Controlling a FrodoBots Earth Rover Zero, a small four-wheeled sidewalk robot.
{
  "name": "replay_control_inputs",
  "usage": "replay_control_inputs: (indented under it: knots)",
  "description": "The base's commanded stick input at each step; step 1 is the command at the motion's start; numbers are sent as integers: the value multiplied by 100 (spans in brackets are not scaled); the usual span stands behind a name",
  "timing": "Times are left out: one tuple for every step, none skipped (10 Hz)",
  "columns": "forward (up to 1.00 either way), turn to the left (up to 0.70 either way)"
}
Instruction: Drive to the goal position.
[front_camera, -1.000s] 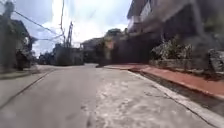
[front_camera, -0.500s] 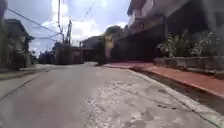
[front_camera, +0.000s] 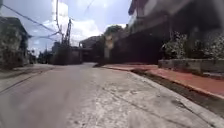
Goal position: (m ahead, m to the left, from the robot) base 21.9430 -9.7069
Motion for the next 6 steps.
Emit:
replay_control_inputs:
  knots:
    - [100, 0]
    - [100, 0]
    - [100, 0]
    - [100, 0]
    - [100, 0]
    - [100, 10]
